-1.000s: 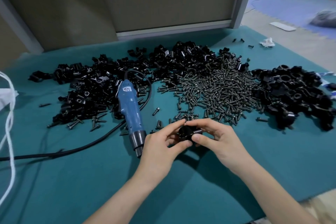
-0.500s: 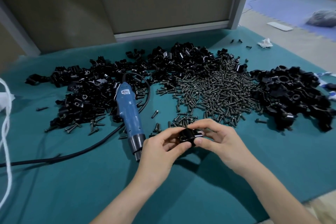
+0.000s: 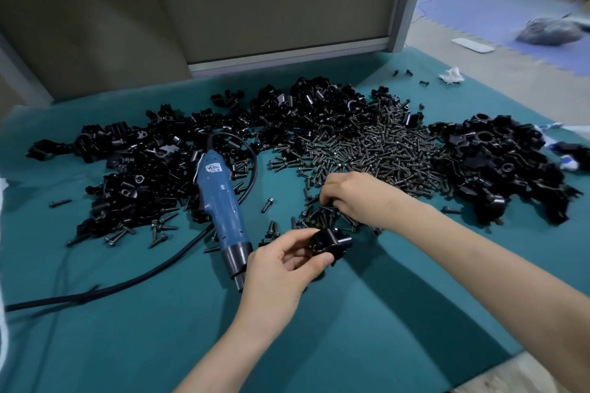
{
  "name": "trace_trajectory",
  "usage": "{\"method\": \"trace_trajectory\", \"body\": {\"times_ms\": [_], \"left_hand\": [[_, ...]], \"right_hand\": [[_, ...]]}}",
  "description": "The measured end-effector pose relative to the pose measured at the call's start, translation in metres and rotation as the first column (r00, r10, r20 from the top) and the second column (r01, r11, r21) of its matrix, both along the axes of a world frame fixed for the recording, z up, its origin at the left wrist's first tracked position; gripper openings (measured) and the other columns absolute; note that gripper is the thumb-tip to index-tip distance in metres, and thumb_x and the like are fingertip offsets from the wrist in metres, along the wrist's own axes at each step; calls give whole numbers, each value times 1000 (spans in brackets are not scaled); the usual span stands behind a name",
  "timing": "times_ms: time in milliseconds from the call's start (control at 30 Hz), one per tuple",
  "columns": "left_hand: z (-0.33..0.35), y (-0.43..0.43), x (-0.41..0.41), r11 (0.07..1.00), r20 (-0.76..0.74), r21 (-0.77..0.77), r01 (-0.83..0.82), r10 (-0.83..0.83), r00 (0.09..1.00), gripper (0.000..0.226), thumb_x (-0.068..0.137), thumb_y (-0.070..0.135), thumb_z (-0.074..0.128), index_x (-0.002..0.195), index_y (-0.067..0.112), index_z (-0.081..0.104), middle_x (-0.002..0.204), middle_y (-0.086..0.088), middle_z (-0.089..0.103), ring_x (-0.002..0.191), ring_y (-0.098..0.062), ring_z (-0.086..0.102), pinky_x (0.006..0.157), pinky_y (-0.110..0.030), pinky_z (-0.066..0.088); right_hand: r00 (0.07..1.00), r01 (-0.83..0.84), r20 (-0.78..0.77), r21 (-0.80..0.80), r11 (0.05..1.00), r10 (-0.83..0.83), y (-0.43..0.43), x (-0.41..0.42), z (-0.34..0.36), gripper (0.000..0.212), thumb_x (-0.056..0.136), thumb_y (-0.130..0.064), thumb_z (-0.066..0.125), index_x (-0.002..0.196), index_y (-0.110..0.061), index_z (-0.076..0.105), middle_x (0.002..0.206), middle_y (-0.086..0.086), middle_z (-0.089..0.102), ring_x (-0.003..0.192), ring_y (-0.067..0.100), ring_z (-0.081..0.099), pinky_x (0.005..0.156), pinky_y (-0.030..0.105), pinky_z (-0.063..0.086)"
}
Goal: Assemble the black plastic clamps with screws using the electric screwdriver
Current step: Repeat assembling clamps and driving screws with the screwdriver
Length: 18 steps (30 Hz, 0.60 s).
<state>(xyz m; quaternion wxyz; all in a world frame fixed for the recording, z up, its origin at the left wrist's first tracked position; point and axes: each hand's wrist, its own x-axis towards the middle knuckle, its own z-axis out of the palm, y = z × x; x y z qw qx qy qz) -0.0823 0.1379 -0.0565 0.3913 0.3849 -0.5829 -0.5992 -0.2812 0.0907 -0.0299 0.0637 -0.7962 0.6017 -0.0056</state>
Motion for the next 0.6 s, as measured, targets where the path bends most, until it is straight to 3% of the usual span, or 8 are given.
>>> {"method": "trace_trajectory", "body": {"times_ms": [200,267,300,333,400,467,500,600], "left_hand": [[-1,-1,0,1000,-14,4,5,-5,1000,36,74,-6,77,89,26,73,84,6,76,76,-4,71,69,-9,50],[-2,-1,0,1000,-21,5,3,-3,1000,35,74,-7,77,89,25,73,84,7,76,76,-3,70,69,-9,50],[-2,-1,-1,1000,-20,5,2,-2,1000,35,74,-6,77,90,25,73,85,8,76,77,-3,70,70,-9,50],[-3,-2,-1,1000,-13,4,1,-1,1000,35,74,-5,78,90,25,73,86,9,76,78,-2,70,70,-8,49],[-4,-3,-1,1000,9,-16,8,-8,1000,34,74,-2,78,91,27,72,88,11,76,82,-2,71,74,-9,49],[-5,-3,0,999,18,-41,18,-18,1000,33,76,-1,78,91,27,72,90,11,76,85,-4,71,77,-11,49],[-5,-4,0,998,19,-53,19,-18,1000,32,77,-1,77,91,27,72,90,10,76,86,-6,72,78,-12,49],[-5,-4,2,995,41,-90,41,-38,998,30,78,1,77,92,27,73,92,8,76,90,-10,72,81,-17,52]], "right_hand": [[992,74,-110,70,995,-66,-5,-1,10,17,97,-13,54,113,-10,60,115,6,55,106,24,56,92,38,45],[989,146,6,69,987,-146,1,-2,17,12,96,-13,56,107,-10,61,109,4,61,100,21,59,92,36,47],[966,205,152,47,978,-209,6,-2,23,9,94,-13,59,102,-12,63,102,1,64,93,17,61,90,34,50],[900,261,353,38,965,-257,12,0,31,6,91,-11,63,96,-14,64,95,-2,67,86,13,63,86,30,53],[589,256,775,88,963,-227,32,8,46,12,86,-3,67,88,-15,66,82,1,72,76,13,67,76,22,56],[343,130,927,114,985,-153,52,20,52,16,84,5,67,85,-11,67,77,3,73,69,13,67,70,19,54],[317,80,937,126,989,-145,60,28,50,17,83,7,66,84,-10,68,75,2,72,67,13,65,68,19,52],[387,80,900,181,980,-198,70,40,36,17,83,7,67,82,-9,68,76,3,69,68,10,62,68,21,50]]}}
